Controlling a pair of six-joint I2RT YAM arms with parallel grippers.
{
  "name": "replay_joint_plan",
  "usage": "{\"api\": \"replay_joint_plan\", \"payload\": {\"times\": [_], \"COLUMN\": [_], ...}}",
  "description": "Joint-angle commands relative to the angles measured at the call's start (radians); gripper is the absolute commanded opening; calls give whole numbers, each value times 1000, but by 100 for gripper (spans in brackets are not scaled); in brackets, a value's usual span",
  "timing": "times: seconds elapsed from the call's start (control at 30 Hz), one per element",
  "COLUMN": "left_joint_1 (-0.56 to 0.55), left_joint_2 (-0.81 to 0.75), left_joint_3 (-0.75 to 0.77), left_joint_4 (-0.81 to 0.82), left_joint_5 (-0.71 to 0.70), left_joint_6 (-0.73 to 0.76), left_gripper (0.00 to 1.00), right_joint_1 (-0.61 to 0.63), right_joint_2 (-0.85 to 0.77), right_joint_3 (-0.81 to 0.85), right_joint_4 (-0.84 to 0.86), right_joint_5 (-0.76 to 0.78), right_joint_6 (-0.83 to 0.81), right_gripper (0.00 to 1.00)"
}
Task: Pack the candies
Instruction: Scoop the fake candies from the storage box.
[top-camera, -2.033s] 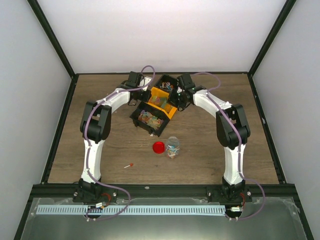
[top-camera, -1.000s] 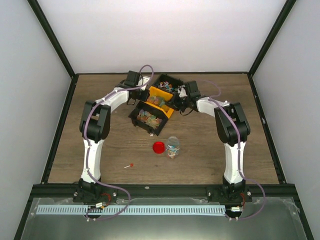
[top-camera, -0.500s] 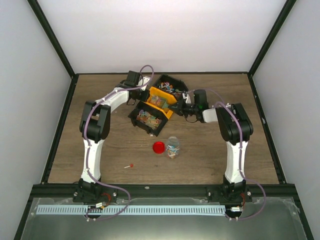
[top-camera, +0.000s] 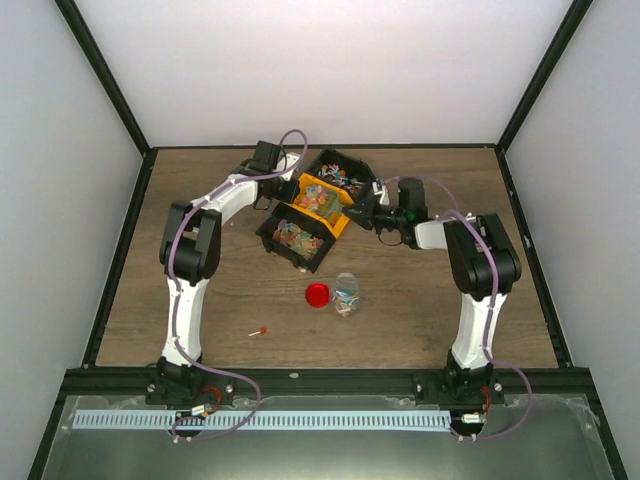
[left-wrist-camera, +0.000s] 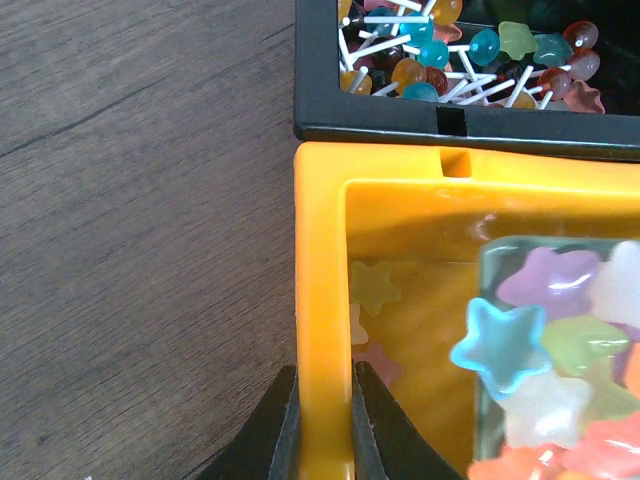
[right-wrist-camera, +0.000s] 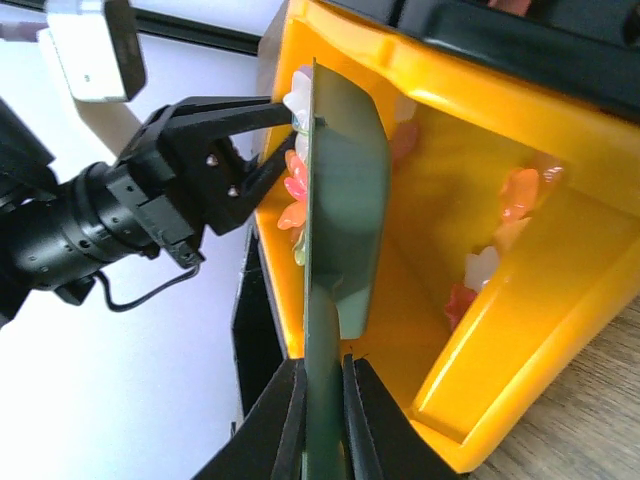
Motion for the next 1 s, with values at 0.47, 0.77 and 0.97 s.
{"api": "replay_joint_plan", "payload": {"times": [0.47, 0.77, 0.97], "left_joint_1": [0, 1, 2], "left_joint_2": [72, 71, 71], "left_joint_3": [1, 2, -7], "left_joint_4": [-51, -51, -48], "left_joint_5": [-28, -27, -28], "left_joint_6": [-17, -14, -10], "left_gripper": [4, 4, 4], "right_joint_1": [-52, -96, -173], "right_joint_2": [-119, -149, -201], "right_joint_3": [-75, -121, -238], "right_joint_4": [5, 53, 244], "right_joint_5": [-165, -208, -280], "right_joint_6": [-9, 43, 159], "right_gripper": [1, 1, 1]}}
